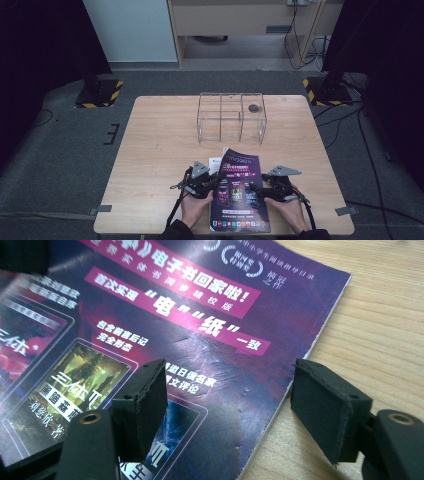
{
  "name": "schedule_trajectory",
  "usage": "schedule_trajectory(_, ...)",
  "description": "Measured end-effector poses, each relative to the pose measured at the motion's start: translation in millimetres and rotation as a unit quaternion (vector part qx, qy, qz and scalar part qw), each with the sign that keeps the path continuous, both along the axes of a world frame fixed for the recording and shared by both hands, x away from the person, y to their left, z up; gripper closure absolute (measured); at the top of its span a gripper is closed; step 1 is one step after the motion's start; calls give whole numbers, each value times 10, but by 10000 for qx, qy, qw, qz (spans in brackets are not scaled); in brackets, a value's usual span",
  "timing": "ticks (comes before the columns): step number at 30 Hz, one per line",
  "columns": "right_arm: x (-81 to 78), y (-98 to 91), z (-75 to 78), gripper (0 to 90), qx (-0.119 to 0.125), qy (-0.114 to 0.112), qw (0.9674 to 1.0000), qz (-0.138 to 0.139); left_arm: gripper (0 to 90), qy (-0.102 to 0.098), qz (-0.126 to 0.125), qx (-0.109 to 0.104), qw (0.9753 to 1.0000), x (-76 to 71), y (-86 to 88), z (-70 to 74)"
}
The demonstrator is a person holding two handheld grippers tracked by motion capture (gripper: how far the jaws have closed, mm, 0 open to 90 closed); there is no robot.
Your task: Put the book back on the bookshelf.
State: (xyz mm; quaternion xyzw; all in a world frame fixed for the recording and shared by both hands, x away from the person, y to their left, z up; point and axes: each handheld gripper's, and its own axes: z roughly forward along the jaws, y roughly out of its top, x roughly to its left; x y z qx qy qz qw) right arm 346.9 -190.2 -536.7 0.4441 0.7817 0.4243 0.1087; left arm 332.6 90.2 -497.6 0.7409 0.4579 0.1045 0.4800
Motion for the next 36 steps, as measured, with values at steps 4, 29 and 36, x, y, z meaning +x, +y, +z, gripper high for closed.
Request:
schedule_trajectory(4,-1,-6,9,286,10,30,10000,39,837,-66,-38,-88,9999,-16,-1,54)
schedule_trajectory(29,35,-135,175,219,561,-121,9983,-39,845,-446,-187,-584,9971,-159,106,451)
schedule_trajectory(36,35,-107,225,213,811,-129,9966,98,846,-685,-239,-719,9948,-237,123,594)
